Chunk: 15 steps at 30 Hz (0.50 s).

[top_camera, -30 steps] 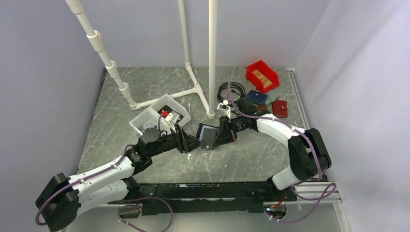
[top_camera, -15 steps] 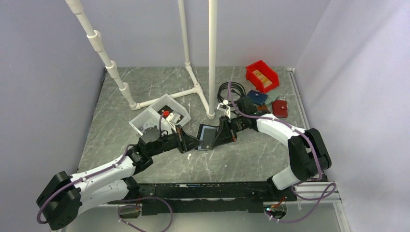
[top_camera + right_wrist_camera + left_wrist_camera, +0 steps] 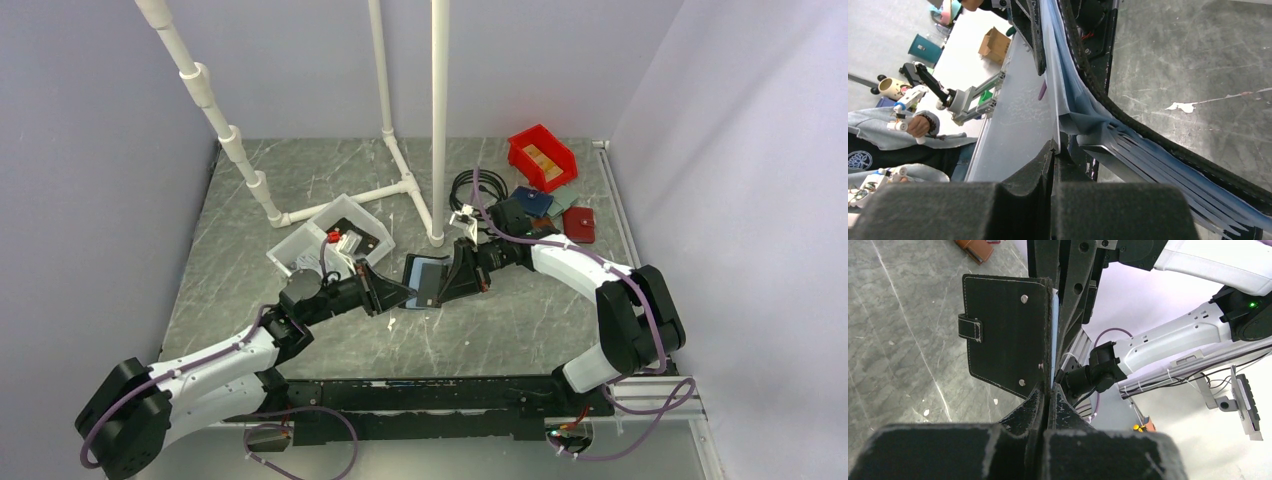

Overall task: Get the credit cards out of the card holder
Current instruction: Remove the credit card from the card holder.

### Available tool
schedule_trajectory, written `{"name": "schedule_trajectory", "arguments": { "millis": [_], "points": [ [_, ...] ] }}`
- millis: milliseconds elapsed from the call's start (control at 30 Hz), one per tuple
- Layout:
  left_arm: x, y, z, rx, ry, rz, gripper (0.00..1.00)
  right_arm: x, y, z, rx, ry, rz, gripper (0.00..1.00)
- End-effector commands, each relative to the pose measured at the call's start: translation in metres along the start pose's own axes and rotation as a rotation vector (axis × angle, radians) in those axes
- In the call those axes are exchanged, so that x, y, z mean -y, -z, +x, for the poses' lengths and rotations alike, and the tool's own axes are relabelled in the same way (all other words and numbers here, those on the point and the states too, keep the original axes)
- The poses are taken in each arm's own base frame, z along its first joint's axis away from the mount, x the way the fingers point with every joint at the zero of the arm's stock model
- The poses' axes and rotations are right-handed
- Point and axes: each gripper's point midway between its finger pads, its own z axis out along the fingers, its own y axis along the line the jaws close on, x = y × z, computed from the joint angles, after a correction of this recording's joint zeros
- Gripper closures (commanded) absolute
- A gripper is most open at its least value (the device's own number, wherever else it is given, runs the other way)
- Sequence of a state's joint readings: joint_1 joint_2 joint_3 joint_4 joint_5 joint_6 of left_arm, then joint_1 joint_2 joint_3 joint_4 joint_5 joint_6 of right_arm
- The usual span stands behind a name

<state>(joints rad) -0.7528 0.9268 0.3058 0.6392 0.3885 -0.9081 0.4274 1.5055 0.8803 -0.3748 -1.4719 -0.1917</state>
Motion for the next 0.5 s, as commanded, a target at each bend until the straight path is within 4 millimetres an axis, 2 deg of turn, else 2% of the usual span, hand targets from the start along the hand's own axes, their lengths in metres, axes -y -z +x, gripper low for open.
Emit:
{"name": "schedule_trajectory", "arguments": {
  "millis": [0,467],
  "points": [
    [0.027,0.001,-0.026,0.095,-0.027,0.102,1.00,-0.002,0.001,-0.010,0.008,0.069,-0.017,1.00],
    [0.009,0.019,-0.017,0.105,-0.015,0.040,1.00,0.002,0.002,-0.010,0.000,0.076,0.003,1.00]
  ]
}}
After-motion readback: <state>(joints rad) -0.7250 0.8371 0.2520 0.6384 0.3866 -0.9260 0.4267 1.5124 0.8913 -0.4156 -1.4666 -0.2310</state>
